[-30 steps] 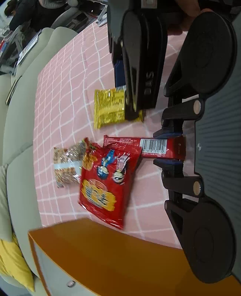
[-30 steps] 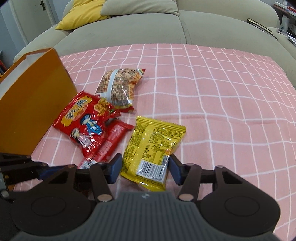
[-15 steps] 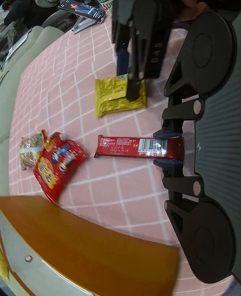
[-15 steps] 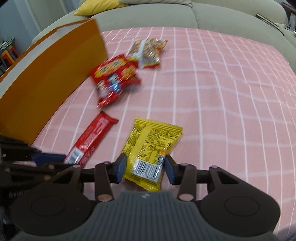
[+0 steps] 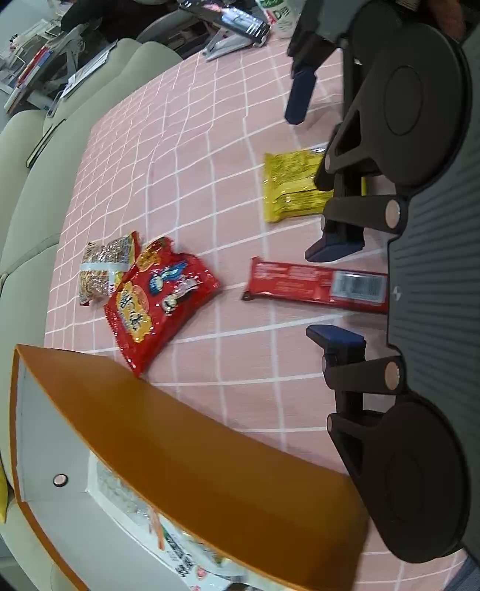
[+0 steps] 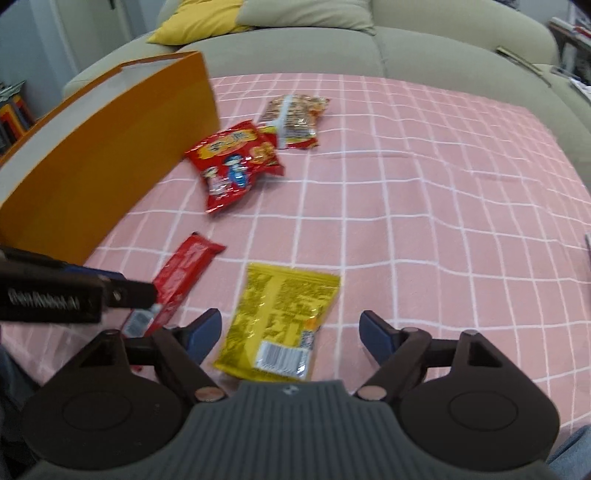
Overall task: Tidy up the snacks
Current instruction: 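Grasp the red chocolate bar with the left tool while the right tool grasps the yellow packet, then carry the chocolate bar into the box with the left tool while the right tool carries the yellow packet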
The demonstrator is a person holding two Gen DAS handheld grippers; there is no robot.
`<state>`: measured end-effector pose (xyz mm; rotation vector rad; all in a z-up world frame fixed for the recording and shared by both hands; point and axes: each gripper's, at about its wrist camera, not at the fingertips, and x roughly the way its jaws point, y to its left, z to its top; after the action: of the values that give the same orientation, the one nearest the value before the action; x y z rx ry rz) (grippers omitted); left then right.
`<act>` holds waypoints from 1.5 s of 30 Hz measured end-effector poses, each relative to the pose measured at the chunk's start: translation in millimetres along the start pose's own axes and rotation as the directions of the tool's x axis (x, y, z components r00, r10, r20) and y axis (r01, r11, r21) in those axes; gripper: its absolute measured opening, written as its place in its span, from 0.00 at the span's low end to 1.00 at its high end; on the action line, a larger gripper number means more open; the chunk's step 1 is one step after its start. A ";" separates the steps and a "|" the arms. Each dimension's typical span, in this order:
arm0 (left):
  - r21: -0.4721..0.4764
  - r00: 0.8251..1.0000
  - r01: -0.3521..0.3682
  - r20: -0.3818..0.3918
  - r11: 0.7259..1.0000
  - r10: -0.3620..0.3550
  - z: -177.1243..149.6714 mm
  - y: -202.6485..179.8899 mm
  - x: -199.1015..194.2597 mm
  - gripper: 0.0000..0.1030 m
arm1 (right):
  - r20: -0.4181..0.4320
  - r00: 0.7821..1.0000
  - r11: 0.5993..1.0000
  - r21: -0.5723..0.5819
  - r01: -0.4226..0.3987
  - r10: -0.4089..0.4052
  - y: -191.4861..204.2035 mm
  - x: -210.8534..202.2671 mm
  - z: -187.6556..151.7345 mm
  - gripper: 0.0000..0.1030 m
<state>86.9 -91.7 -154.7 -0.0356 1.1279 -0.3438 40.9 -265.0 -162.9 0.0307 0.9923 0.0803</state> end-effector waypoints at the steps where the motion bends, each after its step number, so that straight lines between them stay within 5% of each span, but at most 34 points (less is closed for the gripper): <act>1: 0.008 1.000 -0.008 0.000 1.000 0.008 2.3 -2.0 2.9 0.48 | 0.001 1.000 1.000 0.000 0.003 -0.003 1.2 3.1 1.2 0.76; 12: 0.090 0.996 -0.064 -0.061 0.994 0.070 1.2 -21.4 28.7 0.54 | -0.022 0.999 0.999 -0.035 0.025 -0.026 18.1 23.5 -2.9 0.68; 17: 0.124 0.994 -0.091 -0.050 0.988 0.098 0.6 -25.8 29.6 0.46 | 0.000 0.999 0.998 -0.049 0.046 -0.046 23.0 24.7 -4.8 0.63; 22: 0.160 0.992 -0.112 -0.041 0.981 0.120 -1.7 -30.6 29.5 0.26 | 0.011 0.999 0.997 -0.065 0.044 -0.043 27.6 20.5 -7.8 0.53; 35: 0.116 0.995 -0.098 -0.006 0.988 0.099 -1.3 -24.1 10.8 0.26 | 0.014 0.999 0.999 -0.040 0.031 -0.031 26.3 14.3 -4.0 0.49; 45: 0.074 0.993 -0.109 0.052 0.991 0.105 7.8 -17.5 -32.7 0.26 | 0.097 0.995 0.999 -0.040 -0.004 0.008 29.7 -22.0 7.3 0.49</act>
<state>77.0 -100.0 -119.1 0.0834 1.0636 -0.2888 33.5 -237.1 -138.7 0.0009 0.8933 0.1037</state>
